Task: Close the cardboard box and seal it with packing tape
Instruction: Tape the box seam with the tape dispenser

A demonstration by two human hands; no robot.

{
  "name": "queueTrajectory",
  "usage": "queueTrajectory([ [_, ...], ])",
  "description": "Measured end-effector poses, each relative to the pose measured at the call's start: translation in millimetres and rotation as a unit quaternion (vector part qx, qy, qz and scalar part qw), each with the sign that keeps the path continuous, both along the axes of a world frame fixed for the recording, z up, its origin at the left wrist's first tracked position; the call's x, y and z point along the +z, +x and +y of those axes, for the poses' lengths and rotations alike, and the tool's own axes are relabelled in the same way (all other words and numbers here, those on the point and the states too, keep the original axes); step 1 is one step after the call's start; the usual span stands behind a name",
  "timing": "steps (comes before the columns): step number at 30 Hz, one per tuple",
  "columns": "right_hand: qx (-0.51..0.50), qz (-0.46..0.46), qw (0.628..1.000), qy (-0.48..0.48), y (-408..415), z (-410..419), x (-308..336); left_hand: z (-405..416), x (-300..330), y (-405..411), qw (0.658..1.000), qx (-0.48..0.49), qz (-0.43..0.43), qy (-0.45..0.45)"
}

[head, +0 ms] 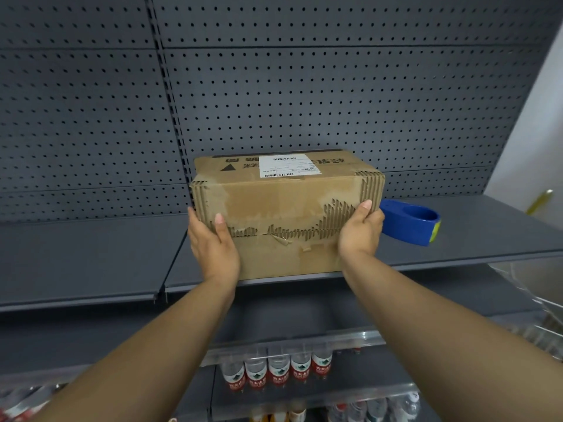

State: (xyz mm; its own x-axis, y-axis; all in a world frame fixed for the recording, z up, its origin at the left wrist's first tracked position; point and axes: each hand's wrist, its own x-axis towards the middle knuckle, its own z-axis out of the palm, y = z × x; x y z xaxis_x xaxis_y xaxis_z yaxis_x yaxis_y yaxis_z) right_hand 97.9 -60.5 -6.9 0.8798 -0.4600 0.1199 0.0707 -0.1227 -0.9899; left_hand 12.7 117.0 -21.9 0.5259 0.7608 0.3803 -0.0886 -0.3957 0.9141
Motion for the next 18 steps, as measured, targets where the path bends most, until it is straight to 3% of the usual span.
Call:
queueTrajectory([
  [5,0.024,0.011,1.000,-0.016,0.8,-4.5,1.5,-6.0,5.8,3.5,0.998,0.027,0.059,-0.017],
  [18,0.085,0.049,0.995,0.005,2.9,-10.4,5.9,-6.8,10.1,-8.1,0.996,-0.039,0.042,-0.070],
])
